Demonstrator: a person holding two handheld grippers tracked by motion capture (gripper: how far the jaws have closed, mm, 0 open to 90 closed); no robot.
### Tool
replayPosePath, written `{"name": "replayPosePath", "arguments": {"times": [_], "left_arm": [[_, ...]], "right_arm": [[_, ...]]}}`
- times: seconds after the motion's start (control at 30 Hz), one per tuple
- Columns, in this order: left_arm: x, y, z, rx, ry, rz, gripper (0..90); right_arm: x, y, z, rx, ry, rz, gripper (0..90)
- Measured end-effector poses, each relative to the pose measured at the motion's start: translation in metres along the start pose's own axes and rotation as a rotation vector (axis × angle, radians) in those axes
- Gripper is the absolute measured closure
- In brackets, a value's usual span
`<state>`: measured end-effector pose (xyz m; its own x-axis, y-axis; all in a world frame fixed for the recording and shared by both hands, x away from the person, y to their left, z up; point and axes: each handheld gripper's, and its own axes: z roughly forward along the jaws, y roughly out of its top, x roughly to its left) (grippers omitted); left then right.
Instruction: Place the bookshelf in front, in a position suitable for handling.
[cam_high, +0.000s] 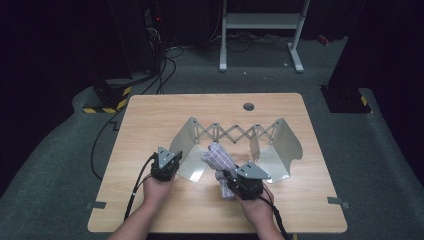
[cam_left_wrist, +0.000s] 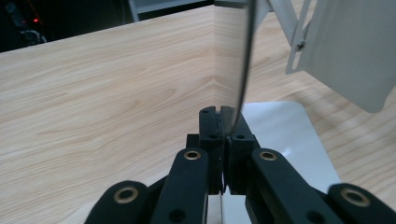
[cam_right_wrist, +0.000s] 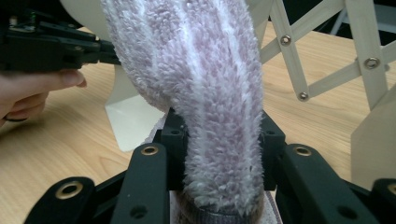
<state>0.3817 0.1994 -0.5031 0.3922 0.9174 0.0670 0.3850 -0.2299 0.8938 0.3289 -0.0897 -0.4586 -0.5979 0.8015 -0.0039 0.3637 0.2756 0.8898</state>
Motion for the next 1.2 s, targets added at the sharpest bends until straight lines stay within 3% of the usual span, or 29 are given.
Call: {"name": "replayPosePath", "arguments": {"times": [0.2,0.23,0.47,0.5,0.53,0.63,0.8,0.83,0.97,1.07,1.1,1.2], "left_arm": [[0.022,-0.006,-0.007,0.004,0.059,-0.029,87.9],[0.029,-0.008,-0.009,0.003,0.070,-0.050,87.9],[0.050,-0.015,-0.018,-0.001,0.089,-0.086,87.0],[0.050,-0.015,-0.018,-0.001,0.089,-0.086,81.0],[0.053,-0.018,-0.021,-0.004,0.060,-0.106,73.8],[0.054,-0.026,-0.025,0.006,0.037,-0.105,63.7],[0.053,-0.032,-0.027,0.039,0.011,-0.086,56.1],[0.052,-0.032,-0.028,0.032,0.008,-0.072,55.7],[0.049,-0.033,-0.025,0.045,0.004,-0.046,55.0],[0.049,-0.033,-0.025,0.049,0.000,-0.044,54.7],[0.050,-0.033,-0.025,0.052,-0.003,-0.047,54.7],[0.051,-0.033,-0.025,0.058,-0.008,-0.045,54.3]], "right_arm": [[0.009,0.004,-0.003,-0.022,0.018,-0.003,66.3],[0.009,0.005,-0.004,-0.027,0.019,0.001,66.3],[0.006,0.008,-0.010,-0.053,0.013,0.002,66.3],[0.006,0.010,-0.011,-0.061,0.011,0.000,66.3],[0.006,0.012,-0.014,-0.072,0.007,-0.002,66.3],[0.002,0.017,-0.023,-0.102,-0.008,0.003,66.2],[-0.009,0.023,-0.039,-0.139,-0.058,0.004,66.2],[-0.018,0.025,-0.048,-0.155,-0.091,0.018,66.2],[-0.034,0.025,-0.062,-0.165,-0.162,0.027,66.1],[-0.042,0.025,-0.070,-0.171,-0.200,0.031,66.0],[-0.052,0.024,-0.077,-0.176,-0.237,0.046,65.9],[-0.065,0.021,-0.087,-0.181,-0.279,0.067,65.6]]}}
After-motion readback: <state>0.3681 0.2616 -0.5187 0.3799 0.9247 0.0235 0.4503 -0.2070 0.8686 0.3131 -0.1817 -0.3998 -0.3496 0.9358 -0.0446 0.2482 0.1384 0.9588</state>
